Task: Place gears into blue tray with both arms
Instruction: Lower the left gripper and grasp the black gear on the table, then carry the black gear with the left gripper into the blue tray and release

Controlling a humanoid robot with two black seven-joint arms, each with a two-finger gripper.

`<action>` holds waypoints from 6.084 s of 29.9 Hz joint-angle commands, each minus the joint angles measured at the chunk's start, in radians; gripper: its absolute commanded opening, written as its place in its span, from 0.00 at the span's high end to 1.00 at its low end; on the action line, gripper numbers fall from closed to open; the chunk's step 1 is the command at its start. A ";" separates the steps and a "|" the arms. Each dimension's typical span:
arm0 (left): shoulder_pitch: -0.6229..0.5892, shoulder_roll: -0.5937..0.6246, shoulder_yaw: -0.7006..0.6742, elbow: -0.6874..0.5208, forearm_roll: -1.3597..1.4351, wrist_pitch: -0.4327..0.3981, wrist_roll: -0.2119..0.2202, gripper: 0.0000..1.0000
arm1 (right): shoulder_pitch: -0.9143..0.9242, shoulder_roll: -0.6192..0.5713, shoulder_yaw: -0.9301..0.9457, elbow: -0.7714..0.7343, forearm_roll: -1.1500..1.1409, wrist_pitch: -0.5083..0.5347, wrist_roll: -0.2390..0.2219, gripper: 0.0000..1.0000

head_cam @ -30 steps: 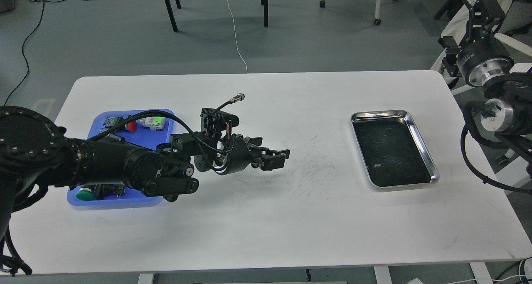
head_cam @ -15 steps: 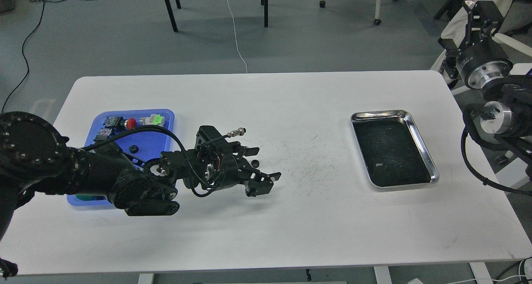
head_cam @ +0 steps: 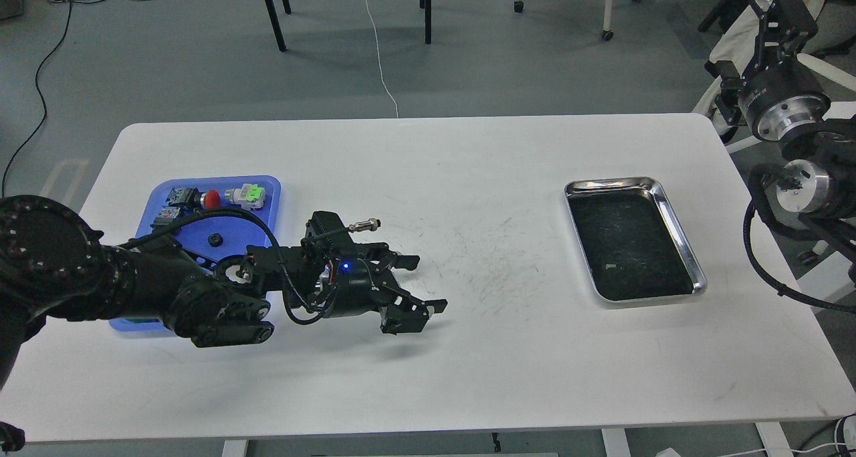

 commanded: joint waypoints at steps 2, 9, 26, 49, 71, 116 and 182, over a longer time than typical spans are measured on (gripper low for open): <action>0.001 -0.014 0.043 0.072 0.000 0.000 0.000 0.02 | -0.045 0.001 0.028 -0.002 0.037 0.037 -0.002 0.03; 0.029 -0.031 0.045 0.110 0.000 0.000 0.000 0.02 | -0.050 0.001 0.033 -0.001 0.037 0.045 -0.001 0.03; 0.079 -0.073 0.036 0.242 0.010 0.000 0.000 0.04 | -0.124 0.023 0.140 -0.009 0.080 0.059 0.002 0.03; 0.142 -0.123 0.047 0.391 0.010 0.000 0.000 0.33 | -0.136 0.034 0.137 -0.029 0.071 0.057 0.008 0.03; 0.136 -0.060 0.033 0.359 0.005 0.000 0.000 0.32 | -0.148 0.035 0.130 -0.058 0.065 0.060 0.010 0.03; 0.190 -0.097 -0.032 0.383 -0.010 0.000 0.000 0.57 | -0.170 0.050 0.120 -0.093 0.011 0.056 0.010 0.03; 0.254 0.513 -0.113 0.176 0.096 0.000 0.000 0.91 | -0.199 0.095 0.119 -0.137 -0.061 0.063 0.007 0.03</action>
